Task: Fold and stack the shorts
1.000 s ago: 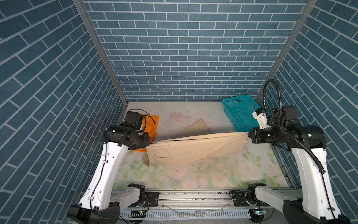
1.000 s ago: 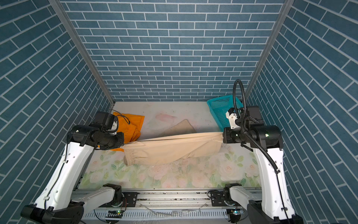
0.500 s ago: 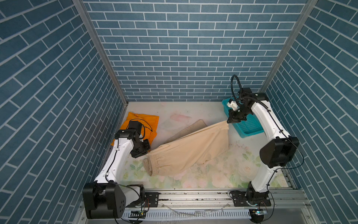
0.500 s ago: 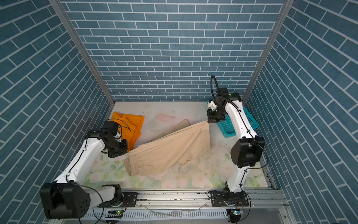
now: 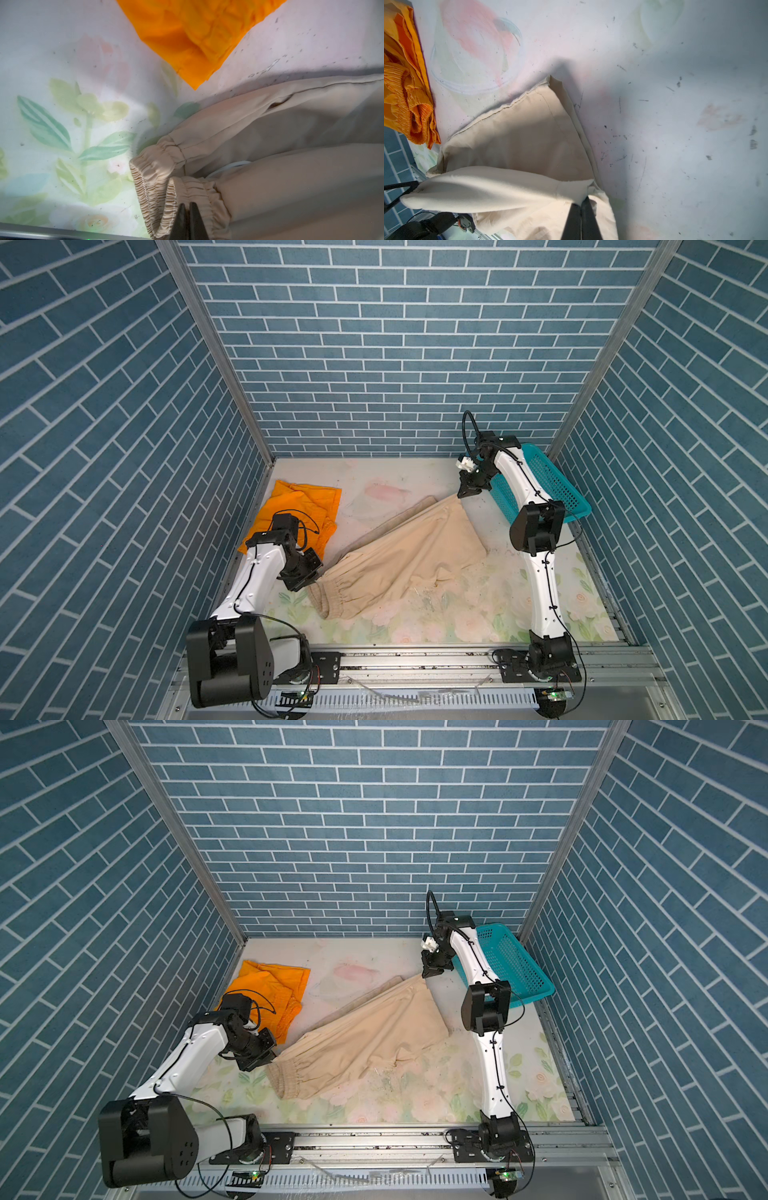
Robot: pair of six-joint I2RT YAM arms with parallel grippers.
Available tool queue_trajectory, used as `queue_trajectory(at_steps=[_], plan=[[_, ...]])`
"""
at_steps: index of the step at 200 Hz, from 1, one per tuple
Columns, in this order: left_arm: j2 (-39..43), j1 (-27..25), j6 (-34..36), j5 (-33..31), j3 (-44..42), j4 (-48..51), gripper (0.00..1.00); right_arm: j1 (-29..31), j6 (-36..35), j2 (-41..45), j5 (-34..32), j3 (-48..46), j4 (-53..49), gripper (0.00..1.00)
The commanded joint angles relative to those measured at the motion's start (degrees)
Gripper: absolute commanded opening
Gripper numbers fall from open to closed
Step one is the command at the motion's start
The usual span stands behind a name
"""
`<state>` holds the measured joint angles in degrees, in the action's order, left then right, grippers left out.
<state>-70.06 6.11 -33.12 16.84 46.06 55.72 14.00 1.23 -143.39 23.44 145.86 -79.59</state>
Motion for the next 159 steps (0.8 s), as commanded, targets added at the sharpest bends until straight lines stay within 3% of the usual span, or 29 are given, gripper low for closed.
queue_trajectory(at_steps=[1,13,17,21,32,47,76,102,137,159], plan=[[3.20,1.49,-3.54,-2.41,-0.53,1.43,0.61,-1.17,-2.53,-0.09,0.57,-0.59,2.84,0.34],[4.82,2.01,-4.43,-2.68,0.53,1.06,0.79,-1.17,-2.73,1.16,2.49,-2.34,4.67,0.45],[5.35,2.13,-4.42,-2.77,1.11,1.05,0.95,-1.17,-2.69,1.76,2.73,-2.91,5.22,0.48],[5.73,2.21,-4.49,-2.90,1.88,1.24,0.99,-1.17,-2.57,2.50,2.83,-3.55,5.98,0.52],[6.27,2.32,-4.41,-3.76,4.66,2.56,1.00,-1.33,-2.15,4.67,2.84,-5.54,8.18,0.60],[6.90,2.34,-3.70,-3.62,8.42,3.67,1.00,-2.17,-0.60,7.96,3.82,-8.03,11.57,0.65],[10.57,1.39,-3.60,-0.39,10.25,3.63,1.00,-4.60,2.02,14.69,2.01,-15.65,14.88,0.66],[18.54,-4.03,-6.94,-0.29,7.54,4.06,1.00,-5.91,5.73,27.05,2.97,-36.57,24.16,0.66],[26.20,-18.41,-16.62,-7.66,-1.28,-0.94,1.00,-5.82,14.32,42.40,7.48,-65.00,39.99,0.66],[28.62,-19.54,-23.39,-9.63,-10.42,-6.09,1.00,-5.91,18.30,48.66,3.74,-75.93,45.82,0.67]])
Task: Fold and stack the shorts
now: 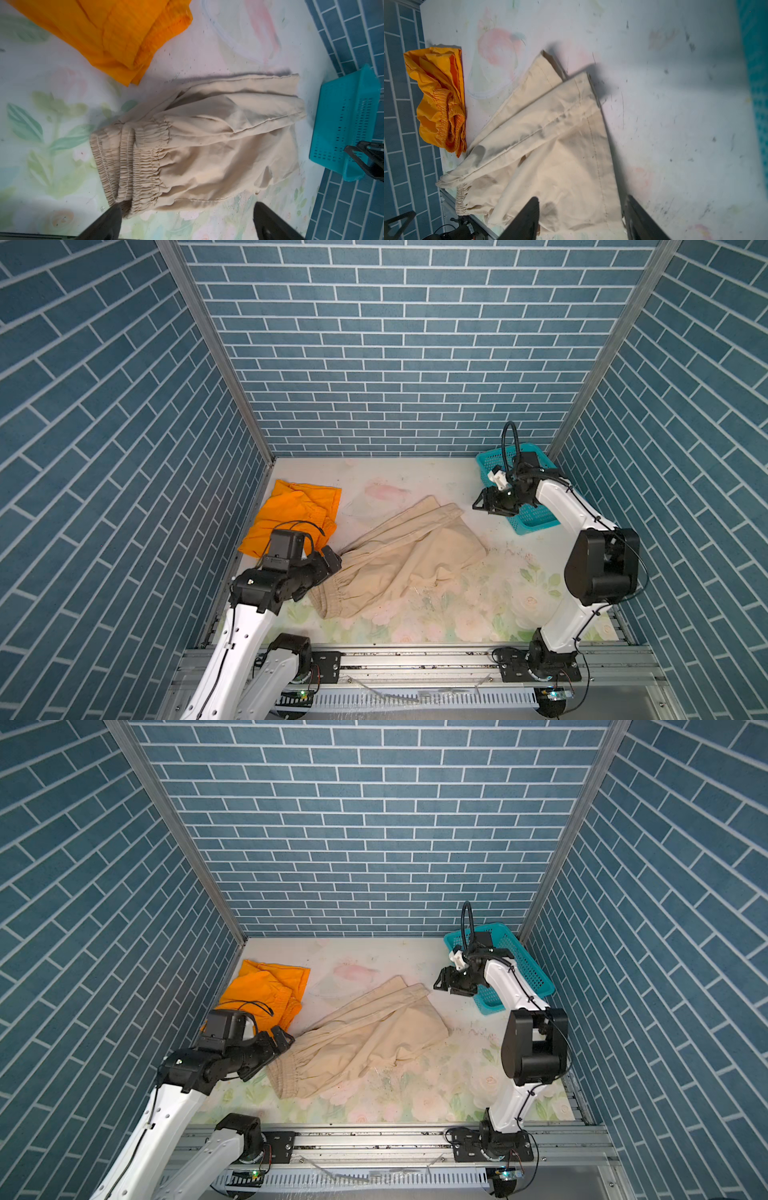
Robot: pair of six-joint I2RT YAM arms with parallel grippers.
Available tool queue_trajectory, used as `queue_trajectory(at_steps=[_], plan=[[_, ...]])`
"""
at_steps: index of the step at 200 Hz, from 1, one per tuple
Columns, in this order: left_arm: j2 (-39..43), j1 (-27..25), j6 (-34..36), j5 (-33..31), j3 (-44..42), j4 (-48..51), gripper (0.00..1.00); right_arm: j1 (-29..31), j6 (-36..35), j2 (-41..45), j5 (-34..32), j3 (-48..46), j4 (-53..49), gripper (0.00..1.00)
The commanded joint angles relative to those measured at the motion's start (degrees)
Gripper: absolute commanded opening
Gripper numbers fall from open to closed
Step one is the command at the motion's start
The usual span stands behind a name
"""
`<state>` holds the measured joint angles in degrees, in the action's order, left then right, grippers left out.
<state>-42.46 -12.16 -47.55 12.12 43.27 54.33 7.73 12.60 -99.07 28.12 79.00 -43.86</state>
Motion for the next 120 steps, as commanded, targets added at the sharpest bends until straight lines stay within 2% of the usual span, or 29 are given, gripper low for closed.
queue_trajectory(at_steps=[1,19,42,90,120], plan=[[1.21,-1.23,-9.14,-5.00,-8.00,-4.99,1.00,0.36,7.01,4.46,-1.04,-9.41,10.14,0.67],[4.85,-1.20,-12.29,-9.46,-11.57,-6.25,1.00,0.36,7.00,4.94,-3.15,-12.83,9.68,0.68],[9.64,-1.11,-13.10,-13.46,-15.12,-6.91,1.00,0.36,7.08,3.37,-7.09,-15.20,10.56,0.69],[7.81,-1.11,-12.90,-9.22,-23.91,-18.08,1.00,0.69,8.81,-1.17,-7.77,-17.25,14.13,0.68],[4.26,-0.94,-10.70,-8.98,-25.71,-23.32,1.00,1.82,11.03,-1.48,-6.45,-20.79,17.95,0.60]])
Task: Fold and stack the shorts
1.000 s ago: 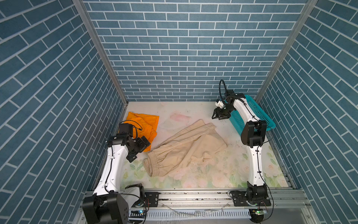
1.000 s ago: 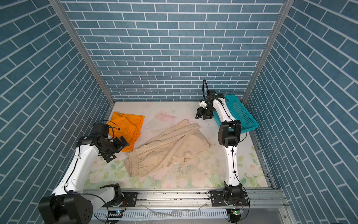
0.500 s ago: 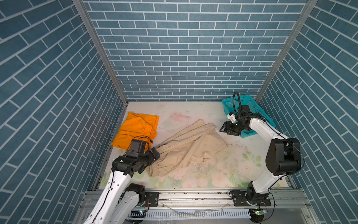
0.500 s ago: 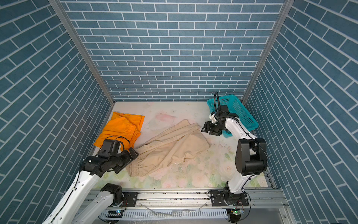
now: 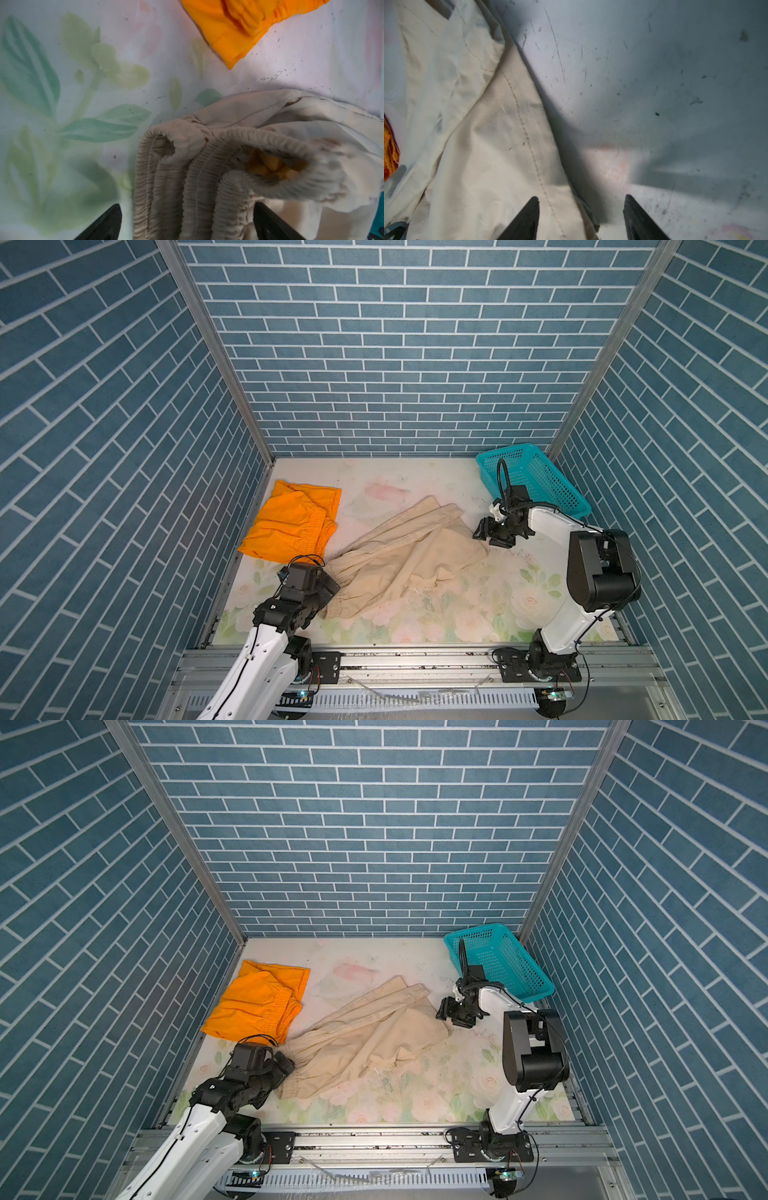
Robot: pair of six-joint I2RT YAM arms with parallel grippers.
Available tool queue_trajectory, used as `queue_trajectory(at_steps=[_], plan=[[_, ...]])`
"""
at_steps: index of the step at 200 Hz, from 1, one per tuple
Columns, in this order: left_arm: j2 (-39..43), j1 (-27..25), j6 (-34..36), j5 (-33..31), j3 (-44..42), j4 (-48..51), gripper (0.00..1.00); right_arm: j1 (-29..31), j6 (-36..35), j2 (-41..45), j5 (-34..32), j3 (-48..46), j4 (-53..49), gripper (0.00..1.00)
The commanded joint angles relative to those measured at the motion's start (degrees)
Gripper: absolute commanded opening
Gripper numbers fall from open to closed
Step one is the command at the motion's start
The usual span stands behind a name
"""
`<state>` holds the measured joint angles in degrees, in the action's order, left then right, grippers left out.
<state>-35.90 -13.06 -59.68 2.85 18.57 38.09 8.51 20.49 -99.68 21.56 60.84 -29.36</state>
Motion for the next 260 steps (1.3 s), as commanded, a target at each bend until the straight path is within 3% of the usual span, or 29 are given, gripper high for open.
queue_trajectory(at_steps=[1,24,56,80,116,131,156,175,198,223,260], plan=[[-2.45,-0.04,1.51,0.34,-1.05,-7.34,1.00,1.05,3.23,-0.87,0.17,-2.77,3.62,0.59],[-5.42,0.25,2.78,1.81,-1.93,-13.64,1.00,1.24,5.47,-0.67,1.46,-6.21,6.79,0.42],[-13.93,0.29,8.16,4.33,0.00,-22.20,1.00,1.15,6.81,4.05,-1.19,-11.40,8.47,0.00],[-22.48,0.29,13.49,5.64,4.93,-23.19,1.00,1.00,9.35,11.01,-5.78,-17.25,7.56,0.00],[-33.64,0.29,24.88,5.76,15.80,-20.60,1.00,0.98,18.87,31.11,-11.21,-29.62,2.89,0.00],[-37.44,0.49,29.41,1.99,23.00,-13.04,1.00,0.98,21.69,40.55,-12.92,-32.61,-1.26,0.24],[-38.93,0.99,31.60,-1.70,31.80,-0.04,1.00,0.89,20.87,49.30,-19.33,-30.52,-9.91,0.50],[-37.11,1.28,30.15,0.48,35.21,6.97,1.00,0.80,18.91,47.11,-19.73,-26.86,-10.85,0.54],[-34.00,1.28,28.02,3.72,35.00,10.26,1.00,0.80,18.43,40.30,-14.26,-24.43,-3.72,0.55],[-31.93,1.28,24.47,10.44,31.03,-0.41,1.00,0.85,19.74,33.58,-9.97,-22.16,6.82,0.56],[-34.68,1.28,19.75,11.36,30.30,-10.09,1.00,0.80,20.86,24.89,-7.06,-18.29,16.46,0.56]])
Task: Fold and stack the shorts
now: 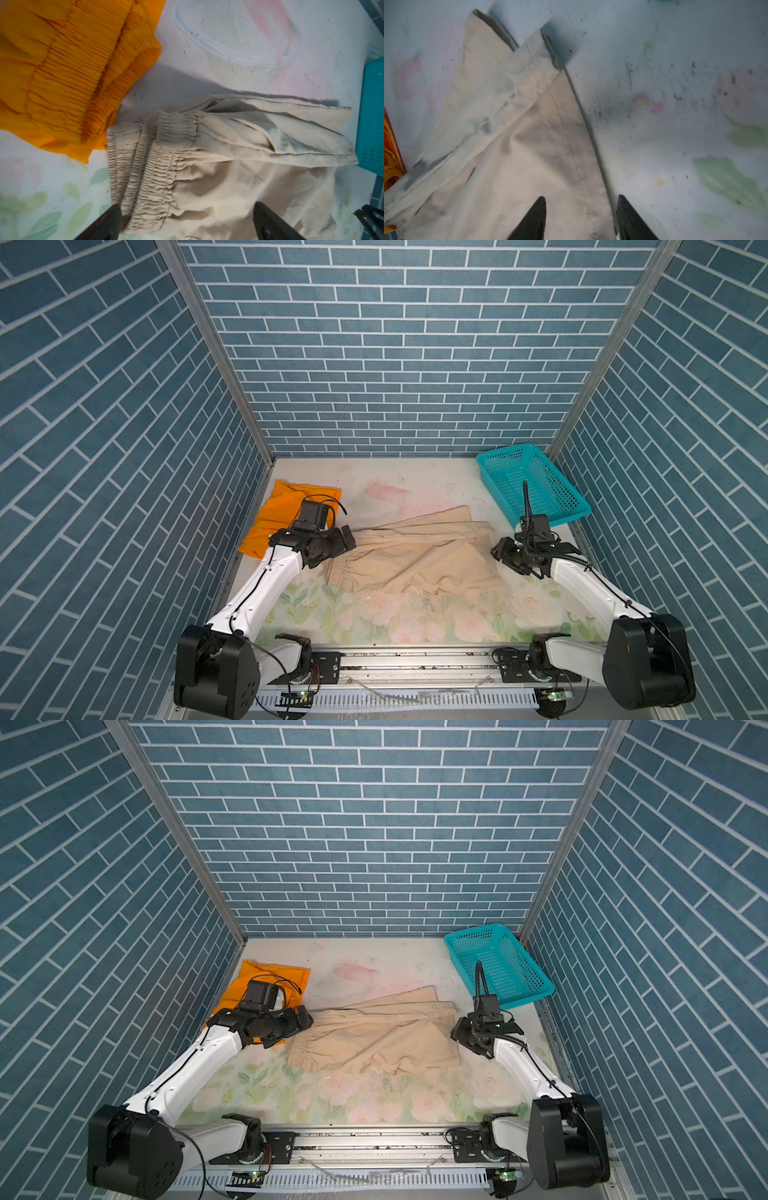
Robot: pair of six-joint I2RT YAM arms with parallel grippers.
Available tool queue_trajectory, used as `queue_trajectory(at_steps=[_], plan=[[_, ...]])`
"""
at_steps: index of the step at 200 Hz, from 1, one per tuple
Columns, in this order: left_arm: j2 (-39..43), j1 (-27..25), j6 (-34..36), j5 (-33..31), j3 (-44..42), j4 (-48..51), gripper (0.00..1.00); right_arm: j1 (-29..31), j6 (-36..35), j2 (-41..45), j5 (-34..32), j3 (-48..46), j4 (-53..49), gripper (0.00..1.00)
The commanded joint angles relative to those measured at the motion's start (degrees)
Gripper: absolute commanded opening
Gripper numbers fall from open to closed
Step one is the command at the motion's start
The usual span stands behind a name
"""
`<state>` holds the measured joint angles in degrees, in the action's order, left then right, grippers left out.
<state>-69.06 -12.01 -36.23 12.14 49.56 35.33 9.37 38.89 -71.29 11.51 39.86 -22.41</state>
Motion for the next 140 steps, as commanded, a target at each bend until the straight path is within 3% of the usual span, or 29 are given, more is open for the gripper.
queue_trajectory(at_steps=[1,52,111,140], plan=[[-1.61,0.28,-3.78,1.95,-0.65,-7.45,1.00,-0.05,2.48,-3.68,2.95,2.73,9.72,0.56],[-7.33,0.45,-4.81,2.30,0.15,-10.23,1.00,0.03,4.62,-13.55,6.13,4.65,16.92,0.56],[-11.83,0.41,-3.68,0.81,1.73,-11.25,1.00,-0.05,2.56,-21.57,3.67,9.35,19.09,0.56],[-14.07,0.41,-2.13,-0.25,3.40,-10.66,0.98,-0.05,1.46,-25.36,2.60,11.67,20.28,0.49]])
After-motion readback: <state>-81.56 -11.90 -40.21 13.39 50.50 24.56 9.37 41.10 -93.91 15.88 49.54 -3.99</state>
